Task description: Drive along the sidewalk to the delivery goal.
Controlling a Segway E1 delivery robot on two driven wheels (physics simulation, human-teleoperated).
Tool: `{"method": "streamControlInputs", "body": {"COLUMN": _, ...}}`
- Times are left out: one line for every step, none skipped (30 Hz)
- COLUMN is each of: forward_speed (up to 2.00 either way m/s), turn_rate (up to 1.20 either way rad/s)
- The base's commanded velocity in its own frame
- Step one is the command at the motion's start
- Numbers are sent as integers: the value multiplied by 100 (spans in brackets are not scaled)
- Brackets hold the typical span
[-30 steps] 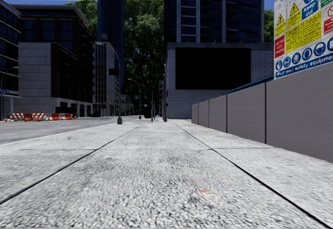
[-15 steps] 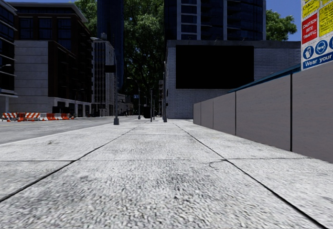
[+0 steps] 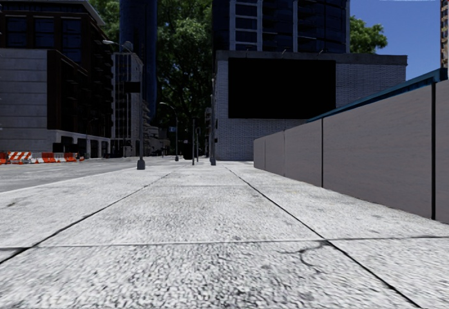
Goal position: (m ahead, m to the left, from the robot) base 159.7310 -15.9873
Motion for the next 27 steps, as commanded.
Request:
{"method": "streamControlInputs", "body": {"forward_speed": 200, "turn_rate": -23}}
{"method": "streamControlInputs", "body": {"forward_speed": 200, "turn_rate": -23}}
{"method": "streamControlInputs", "body": {"forward_speed": 200, "turn_rate": -23}}
{"method": "streamControlInputs", "body": {"forward_speed": 200, "turn_rate": -23}}
{"method": "streamControlInputs", "body": {"forward_speed": 200, "turn_rate": -23}}
{"method": "streamControlInputs", "body": {"forward_speed": 200, "turn_rate": -23}}
{"method": "streamControlInputs", "body": {"forward_speed": 200, "turn_rate": -23}}
{"method": "streamControlInputs", "body": {"forward_speed": 200, "turn_rate": -23}}
{"method": "streamControlInputs", "body": {"forward_speed": 200, "turn_rate": -23}}
{"method": "streamControlInputs", "body": {"forward_speed": 200, "turn_rate": -12}}
{"method": "streamControlInputs", "body": {"forward_speed": 200, "turn_rate": 0}}
{"method": "streamControlInputs", "body": {"forward_speed": 200, "turn_rate": 0}}
{"method": "streamControlInputs", "body": {"forward_speed": 200, "turn_rate": 0}}
{"method": "streamControlInputs", "body": {"forward_speed": 200, "turn_rate": 0}}
{"method": "streamControlInputs", "body": {"forward_speed": 200, "turn_rate": 0}}
{"method": "streamControlInputs", "body": {"forward_speed": 200, "turn_rate": 0}}
{"method": "streamControlInputs", "body": {"forward_speed": 200, "turn_rate": 0}}
{"method": "streamControlInputs", "body": {"forward_speed": 200, "turn_rate": 0}}
{"method": "streamControlInputs", "body": {"forward_speed": 200, "turn_rate": 0}}
{"method": "streamControlInputs", "body": {"forward_speed": 200, "turn_rate": 0}}
{"method": "streamControlInputs", "body": {"forward_speed": 200, "turn_rate": 0}}
{"method": "streamControlInputs", "body": {"forward_speed": 200, "turn_rate": 0}}
{"method": "streamControlInputs", "body": {"forward_speed": 200, "turn_rate": 0}}
{"method": "streamControlInputs", "body": {"forward_speed": 200, "turn_rate": 0}}
{"method": "streamControlInputs", "body": {"forward_speed": 200, "turn_rate": 0}}
{"method": "streamControlInputs", "body": {"forward_speed": 200, "turn_rate": 0}}
{"method": "streamControlInputs", "body": {"forward_speed": 200, "turn_rate": 0}}
